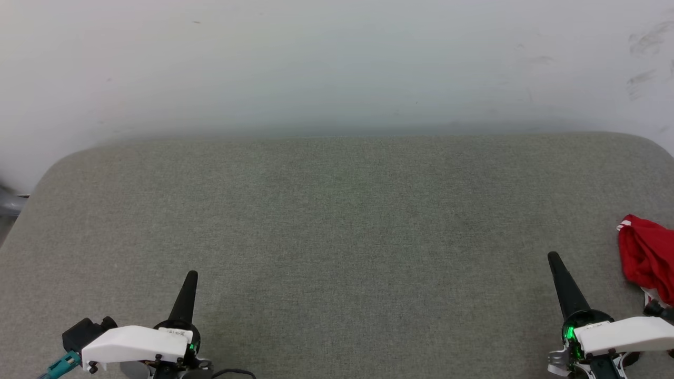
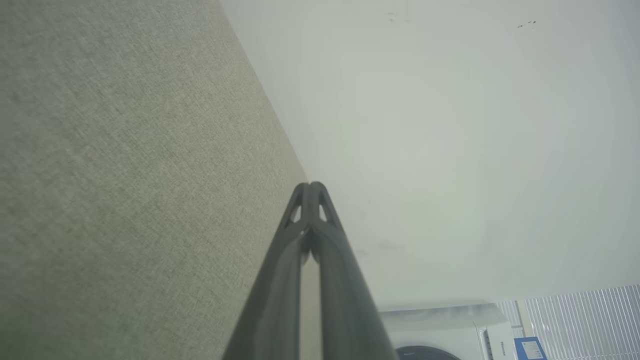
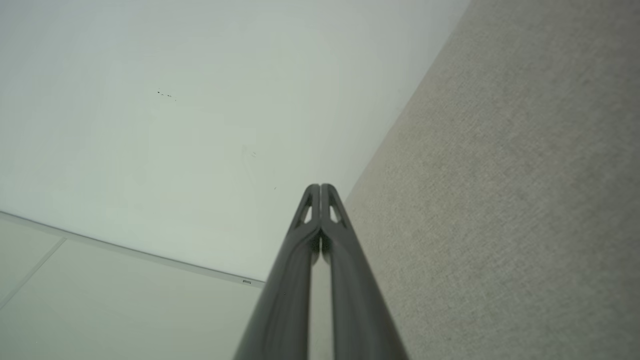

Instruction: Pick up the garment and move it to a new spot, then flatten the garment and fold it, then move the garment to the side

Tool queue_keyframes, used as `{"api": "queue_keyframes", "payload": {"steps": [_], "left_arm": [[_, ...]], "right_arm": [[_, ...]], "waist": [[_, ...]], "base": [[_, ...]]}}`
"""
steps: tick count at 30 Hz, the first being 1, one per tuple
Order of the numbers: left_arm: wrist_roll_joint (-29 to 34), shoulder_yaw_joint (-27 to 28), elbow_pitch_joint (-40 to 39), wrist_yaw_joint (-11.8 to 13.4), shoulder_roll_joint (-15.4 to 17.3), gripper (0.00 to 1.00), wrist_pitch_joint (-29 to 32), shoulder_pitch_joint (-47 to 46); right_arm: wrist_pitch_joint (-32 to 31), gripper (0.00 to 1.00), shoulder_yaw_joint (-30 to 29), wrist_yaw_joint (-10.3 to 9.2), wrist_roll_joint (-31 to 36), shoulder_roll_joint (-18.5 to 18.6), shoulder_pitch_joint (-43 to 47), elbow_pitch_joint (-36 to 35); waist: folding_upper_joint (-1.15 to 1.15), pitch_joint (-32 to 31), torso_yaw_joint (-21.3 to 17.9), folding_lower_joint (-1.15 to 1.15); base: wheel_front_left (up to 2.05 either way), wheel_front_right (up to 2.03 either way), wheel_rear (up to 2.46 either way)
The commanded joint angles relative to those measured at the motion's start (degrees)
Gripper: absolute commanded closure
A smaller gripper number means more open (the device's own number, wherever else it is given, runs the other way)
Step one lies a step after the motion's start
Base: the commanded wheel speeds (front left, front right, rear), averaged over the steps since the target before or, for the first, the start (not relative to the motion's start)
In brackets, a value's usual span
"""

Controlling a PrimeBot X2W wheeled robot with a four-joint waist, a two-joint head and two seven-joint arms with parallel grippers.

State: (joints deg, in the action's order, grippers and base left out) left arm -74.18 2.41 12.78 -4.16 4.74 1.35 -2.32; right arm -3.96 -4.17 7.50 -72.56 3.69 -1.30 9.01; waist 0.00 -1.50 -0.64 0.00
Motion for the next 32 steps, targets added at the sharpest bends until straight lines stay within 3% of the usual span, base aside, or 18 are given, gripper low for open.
{"api": "queue_keyframes", "payload": {"steps": [1,32], "left_arm": [[-1.24,0.49,-0.20,-0.61,-0.17,1.00,0.34,-1.22],[-13.32,3.20,0.94,-2.65,-1.40,1.00,3.99,-3.39]], "right_arm": [[-0.08,1.00,-0.12,0.00,-1.39,0.37,-1.52,-0.07],[-1.27,1.00,-0.98,-0.01,-15.24,0.12,-4.14,3.61]], "waist": [[0.00,0.05,0.02,0.00],[0.00,1.14,0.44,0.00]], "base": [[0.00,0.00,0.00],[0.00,0.00,0.00]]}}
